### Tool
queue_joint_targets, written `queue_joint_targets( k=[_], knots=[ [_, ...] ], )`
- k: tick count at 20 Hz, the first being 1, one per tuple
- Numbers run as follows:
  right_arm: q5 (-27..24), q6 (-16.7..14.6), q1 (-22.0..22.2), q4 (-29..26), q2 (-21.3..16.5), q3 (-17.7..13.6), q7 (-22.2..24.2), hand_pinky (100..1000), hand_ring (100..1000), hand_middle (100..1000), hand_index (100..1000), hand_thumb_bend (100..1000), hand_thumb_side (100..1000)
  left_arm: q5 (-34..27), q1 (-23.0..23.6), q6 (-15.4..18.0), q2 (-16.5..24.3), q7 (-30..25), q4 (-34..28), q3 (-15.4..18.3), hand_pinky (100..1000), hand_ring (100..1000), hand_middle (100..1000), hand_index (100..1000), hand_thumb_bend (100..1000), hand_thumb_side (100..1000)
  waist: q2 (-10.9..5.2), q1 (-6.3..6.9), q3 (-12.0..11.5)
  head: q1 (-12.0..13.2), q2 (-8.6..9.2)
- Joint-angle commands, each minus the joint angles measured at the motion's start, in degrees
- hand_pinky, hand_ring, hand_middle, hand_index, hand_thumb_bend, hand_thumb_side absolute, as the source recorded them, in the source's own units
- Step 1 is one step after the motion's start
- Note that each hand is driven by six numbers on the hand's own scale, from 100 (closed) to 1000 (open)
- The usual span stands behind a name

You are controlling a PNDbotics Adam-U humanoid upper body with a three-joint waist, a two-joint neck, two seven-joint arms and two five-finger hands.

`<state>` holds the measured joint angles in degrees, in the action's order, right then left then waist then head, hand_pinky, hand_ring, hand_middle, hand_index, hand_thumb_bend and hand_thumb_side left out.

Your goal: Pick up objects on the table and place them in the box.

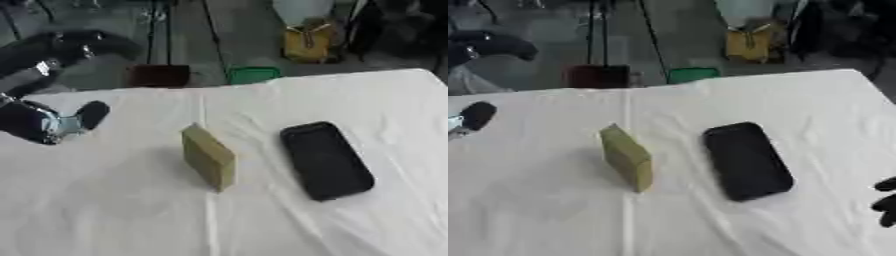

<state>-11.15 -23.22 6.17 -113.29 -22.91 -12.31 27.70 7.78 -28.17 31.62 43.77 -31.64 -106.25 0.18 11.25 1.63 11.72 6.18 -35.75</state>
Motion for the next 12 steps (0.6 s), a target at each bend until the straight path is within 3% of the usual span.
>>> queue_joint_targets(
  k=[1,8,12],
  knots=[
    [-0.3,-0.3,0.1,-1.3,-0.8,-0.4,0.1,598,458,686,666,100,637,-0.7,-0.3,2.3,1.1,-2.7,-0.4,1.1,865,840,874,998,149,737,-0.78,-0.22,0.0,0.1,-0.02],
    [-0.1,-0.3,0.2,-1.3,-0.7,-0.4,0.1,597,457,685,665,100,637,-0.7,-0.4,2.1,0.7,-3.2,0.7,0.9,862,836,870,992,113,752,-0.84,-0.24,0.0,0.2,0.25],
    [0.1,-0.4,0.3,-1.3,-0.6,-0.4,0.1,597,456,685,665,100,638,-0.4,-1.0,2.3,0.7,-3.5,1.2,0.4,861,839,871,988,102,713,-0.79,-0.23,0.1,0.2,0.54]
  ],
)
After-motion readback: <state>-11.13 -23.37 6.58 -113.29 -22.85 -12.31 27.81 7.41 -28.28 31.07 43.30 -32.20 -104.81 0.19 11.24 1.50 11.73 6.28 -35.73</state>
